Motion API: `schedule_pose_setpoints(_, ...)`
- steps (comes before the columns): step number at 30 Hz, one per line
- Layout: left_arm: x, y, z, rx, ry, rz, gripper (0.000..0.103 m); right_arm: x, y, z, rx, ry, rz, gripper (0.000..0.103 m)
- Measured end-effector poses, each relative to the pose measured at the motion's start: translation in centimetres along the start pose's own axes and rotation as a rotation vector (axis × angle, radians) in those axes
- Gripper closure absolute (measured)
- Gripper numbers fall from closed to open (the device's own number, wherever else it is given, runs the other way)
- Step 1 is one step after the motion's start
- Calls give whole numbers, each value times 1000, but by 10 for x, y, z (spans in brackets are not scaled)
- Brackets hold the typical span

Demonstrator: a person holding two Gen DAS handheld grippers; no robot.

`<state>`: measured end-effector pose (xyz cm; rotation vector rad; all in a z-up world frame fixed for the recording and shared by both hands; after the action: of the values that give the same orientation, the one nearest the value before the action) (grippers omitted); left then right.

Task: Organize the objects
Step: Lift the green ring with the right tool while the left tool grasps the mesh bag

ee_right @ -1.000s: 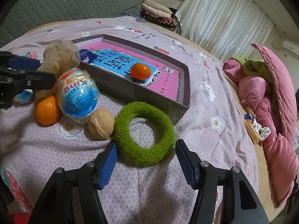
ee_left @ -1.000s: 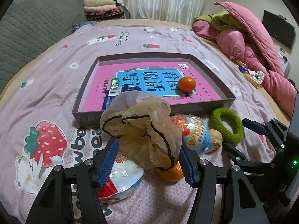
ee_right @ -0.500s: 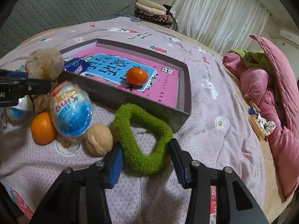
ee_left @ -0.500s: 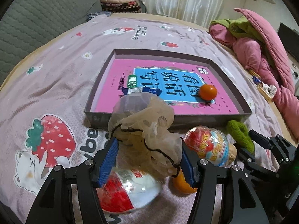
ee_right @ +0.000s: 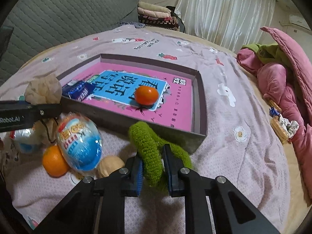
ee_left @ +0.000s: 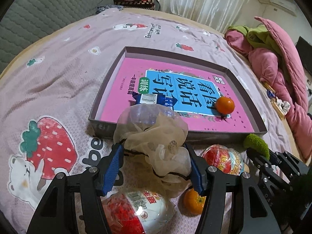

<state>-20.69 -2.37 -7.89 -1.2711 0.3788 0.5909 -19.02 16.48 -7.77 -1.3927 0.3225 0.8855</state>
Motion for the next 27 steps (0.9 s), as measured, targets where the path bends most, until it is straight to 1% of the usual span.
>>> schedule_pose_setpoints(7,-1,3,2,24,-14,-5,40,-6,-3,5,-13,34,13,85)
schedule_pose_setpoints(9,-2,2,4,30,-6,-2,47,-7,-3,7,-15,41,15,85)
schedule_pose_setpoints(16,-3,-3,11,44,5,16,60,-11,-8,8,-20,52,28,85)
schedule_pose_setpoints(20,-7,-8,14,61,7,38,72,-14,-12,9,-25,59,41,85)
schedule_pose_setpoints(23,-9,-13,15,80,-2,54,75,-16,-14,10,-31,67,48,85)
schedule_pose_setpoints(27,-10,-18,20,90,15,70,76,-19,-16,9,-37,72,58,85)
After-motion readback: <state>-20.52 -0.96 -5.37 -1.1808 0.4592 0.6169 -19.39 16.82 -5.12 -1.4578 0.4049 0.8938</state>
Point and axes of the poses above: each gripper's, at about its wrist camera, not at the fingertips, and y roughly the way its jaws point, z to its right, x to its underside, the point moved 9 cm from there along y, roughly the way its jaws point, and after that the axes turned 5 degrees about x, right-handed, at the moved point
